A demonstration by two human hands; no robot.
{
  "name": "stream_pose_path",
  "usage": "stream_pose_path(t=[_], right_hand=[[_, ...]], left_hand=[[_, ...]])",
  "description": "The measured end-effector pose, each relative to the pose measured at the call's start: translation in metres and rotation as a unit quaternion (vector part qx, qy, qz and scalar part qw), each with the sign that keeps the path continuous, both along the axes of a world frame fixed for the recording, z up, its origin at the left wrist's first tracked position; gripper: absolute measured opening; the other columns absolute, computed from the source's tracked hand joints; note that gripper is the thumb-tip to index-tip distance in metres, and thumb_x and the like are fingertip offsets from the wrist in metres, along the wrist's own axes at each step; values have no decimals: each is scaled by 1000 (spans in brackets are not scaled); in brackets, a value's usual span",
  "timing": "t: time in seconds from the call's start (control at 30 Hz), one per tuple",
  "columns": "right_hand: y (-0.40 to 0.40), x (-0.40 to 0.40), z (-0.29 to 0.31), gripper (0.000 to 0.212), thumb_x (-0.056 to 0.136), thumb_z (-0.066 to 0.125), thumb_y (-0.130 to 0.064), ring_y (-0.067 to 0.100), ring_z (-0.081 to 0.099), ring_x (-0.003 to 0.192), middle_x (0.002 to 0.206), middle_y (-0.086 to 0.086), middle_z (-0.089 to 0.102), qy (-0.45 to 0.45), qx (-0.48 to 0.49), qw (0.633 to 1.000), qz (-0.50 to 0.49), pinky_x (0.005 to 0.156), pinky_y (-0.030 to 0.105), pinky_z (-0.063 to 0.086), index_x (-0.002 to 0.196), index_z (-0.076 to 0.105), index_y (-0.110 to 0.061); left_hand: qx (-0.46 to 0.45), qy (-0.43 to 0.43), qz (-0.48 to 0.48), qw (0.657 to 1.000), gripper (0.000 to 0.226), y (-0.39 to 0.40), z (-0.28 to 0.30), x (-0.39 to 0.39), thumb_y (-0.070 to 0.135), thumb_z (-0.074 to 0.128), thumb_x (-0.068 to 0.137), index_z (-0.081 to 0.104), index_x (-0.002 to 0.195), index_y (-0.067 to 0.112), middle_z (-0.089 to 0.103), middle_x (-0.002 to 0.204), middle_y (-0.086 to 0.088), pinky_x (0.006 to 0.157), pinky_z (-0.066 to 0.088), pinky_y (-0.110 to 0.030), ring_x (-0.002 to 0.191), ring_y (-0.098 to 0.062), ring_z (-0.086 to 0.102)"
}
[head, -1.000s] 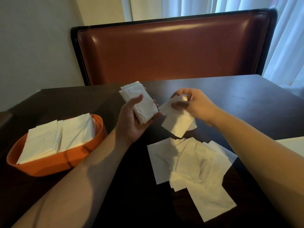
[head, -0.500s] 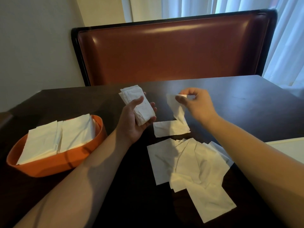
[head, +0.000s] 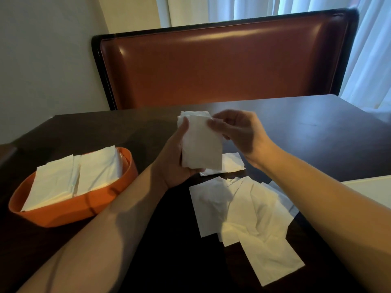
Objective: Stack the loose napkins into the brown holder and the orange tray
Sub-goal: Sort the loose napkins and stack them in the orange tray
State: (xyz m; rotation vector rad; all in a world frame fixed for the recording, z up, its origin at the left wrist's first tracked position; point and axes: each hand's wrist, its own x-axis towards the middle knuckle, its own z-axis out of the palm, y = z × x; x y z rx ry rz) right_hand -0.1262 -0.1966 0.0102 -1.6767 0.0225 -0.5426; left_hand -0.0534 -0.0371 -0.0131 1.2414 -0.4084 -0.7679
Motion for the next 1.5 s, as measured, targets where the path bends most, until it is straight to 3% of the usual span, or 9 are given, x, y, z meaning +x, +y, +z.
stream_pose_path(t=[0.13,0.3,0.43,0.57,0.7,0.87,1.07,1.3,1.5], right_hand=[[-1,0,-1,13,90,70,-15,-6,62,64,89,-1,67,13,-30,999,-37,56,12,49,99,70,-6],[-8,5,2,28,92,64,-36,6,59,77,100,2,64,101,-67,991,-61,51,10,45,108,62,-13],[-31,5,-3,55,86,63,-58,20,60,93,107,5,65,297,-381,872,-77,74,28,47,114,62,-11],[-41,-5,0,45,83,75,-45,16,57,90,99,-4,61,391,-441,807,43,82,29,45,111,64,-11],[-41,-4,-3,24,86,75,-26,18,61,84,92,2,66,312,-402,858,63,76,27,49,100,67,-9],[-45,3,-2,7,89,66,-2,18,60,81,85,2,67,128,-144,981,-16,65,19,52,93,67,4],[-34,-8,11,21,92,58,-12,21,68,100,103,10,72,80,158,963,201,81,28,58,111,64,-3],[-1,5,-6,7,90,69,-7,8,62,53,66,-9,70,7,-16,999,45,50,17,48,92,67,0],[0,7,-9,6,87,74,-14,0,66,66,80,-4,70,-36,-109,992,-44,61,17,52,88,70,-11]], left_hand=[[5,4,-57,998,69,-2,0,0,71,12,91,57,115,25,75,93,-7,54,51,-28,86,-24,72],[-28,4,-52,998,39,1,2,-6,50,43,90,53,117,24,75,86,-6,61,48,-29,81,-21,73],[-57,36,-9,998,54,2,0,-1,44,57,91,48,138,18,68,102,-11,58,51,-28,95,-26,67],[-87,53,26,994,54,1,0,1,46,58,86,55,133,21,68,105,-12,62,55,-31,104,-28,67],[-110,66,50,991,55,2,-1,2,44,61,85,55,134,23,67,104,-11,68,56,-32,101,-27,67],[-135,83,112,981,50,0,0,5,38,61,92,52,137,20,64,100,-11,65,53,-29,94,-25,64],[-69,58,103,991,44,-2,1,4,47,57,94,53,127,17,63,126,-20,112,36,-53,123,-36,58],[-49,22,-47,997,70,-4,3,-5,65,11,96,65,114,24,71,93,-8,64,57,-32,81,-21,68],[-34,49,-97,993,74,-2,2,-5,77,24,84,69,112,25,72,101,-12,50,49,-25,93,-28,70]])
